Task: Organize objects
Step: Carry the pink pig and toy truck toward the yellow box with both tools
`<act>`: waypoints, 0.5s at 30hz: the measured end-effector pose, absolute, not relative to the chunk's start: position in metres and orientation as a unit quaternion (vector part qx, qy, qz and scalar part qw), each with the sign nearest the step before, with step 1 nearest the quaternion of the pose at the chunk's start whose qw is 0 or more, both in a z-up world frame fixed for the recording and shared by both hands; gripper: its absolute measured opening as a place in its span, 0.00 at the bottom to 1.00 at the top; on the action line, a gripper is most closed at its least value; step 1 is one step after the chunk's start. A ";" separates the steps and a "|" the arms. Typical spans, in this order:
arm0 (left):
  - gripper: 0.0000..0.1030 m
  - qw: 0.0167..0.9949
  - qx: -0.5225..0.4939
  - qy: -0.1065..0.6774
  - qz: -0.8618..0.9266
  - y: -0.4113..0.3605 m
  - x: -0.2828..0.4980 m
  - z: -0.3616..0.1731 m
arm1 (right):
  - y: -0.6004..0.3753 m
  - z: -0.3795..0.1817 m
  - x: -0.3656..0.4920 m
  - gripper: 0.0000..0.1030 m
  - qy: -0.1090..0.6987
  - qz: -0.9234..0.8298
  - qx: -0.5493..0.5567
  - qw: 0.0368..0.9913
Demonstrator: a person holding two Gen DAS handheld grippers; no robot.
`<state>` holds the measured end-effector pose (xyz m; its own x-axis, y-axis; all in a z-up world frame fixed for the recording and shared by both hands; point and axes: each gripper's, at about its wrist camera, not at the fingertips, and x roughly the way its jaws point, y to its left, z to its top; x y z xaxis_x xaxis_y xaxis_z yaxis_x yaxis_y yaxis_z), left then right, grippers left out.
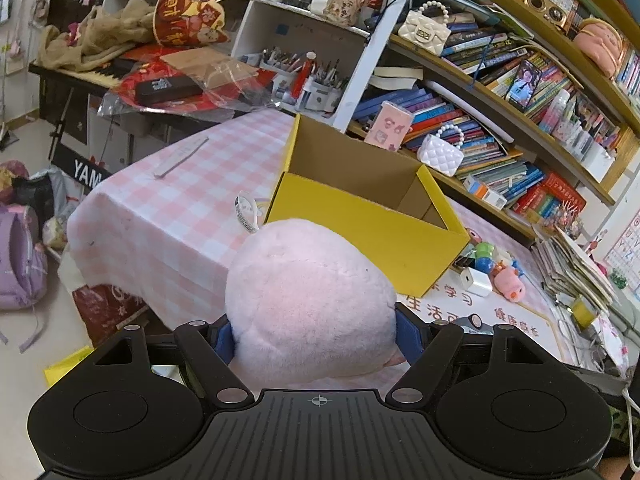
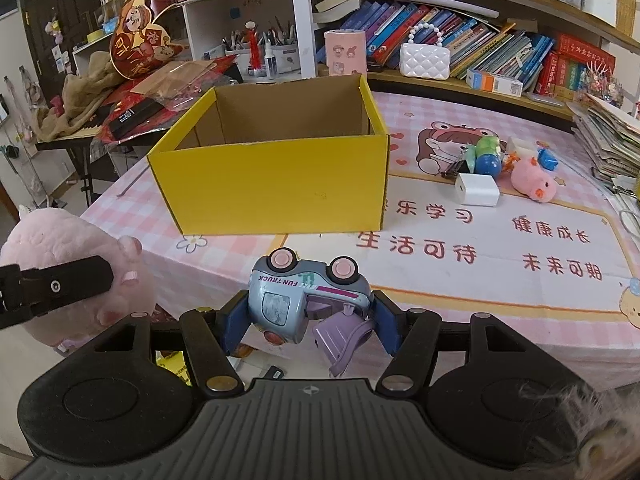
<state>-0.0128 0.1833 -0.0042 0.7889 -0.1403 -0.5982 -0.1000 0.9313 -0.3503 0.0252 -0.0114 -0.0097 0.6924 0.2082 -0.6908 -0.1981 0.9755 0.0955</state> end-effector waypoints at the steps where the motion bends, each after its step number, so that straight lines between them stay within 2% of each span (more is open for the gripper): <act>1: 0.74 0.929 -0.181 0.323 -0.012 0.183 -0.010 -0.003 | -0.011 -0.010 0.029 0.59 0.376 0.111 0.007 0.920; 15: 0.74 0.952 -0.150 0.265 -0.019 0.180 0.070 0.028 | 0.002 0.025 0.118 0.59 0.321 0.131 0.008 0.938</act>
<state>0.0701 0.1798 0.0275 0.8584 -0.1161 -0.4996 -0.0437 0.9540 -0.2966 0.1183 0.0019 0.0255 0.7597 0.2508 -0.6000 -0.2403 0.9656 0.0994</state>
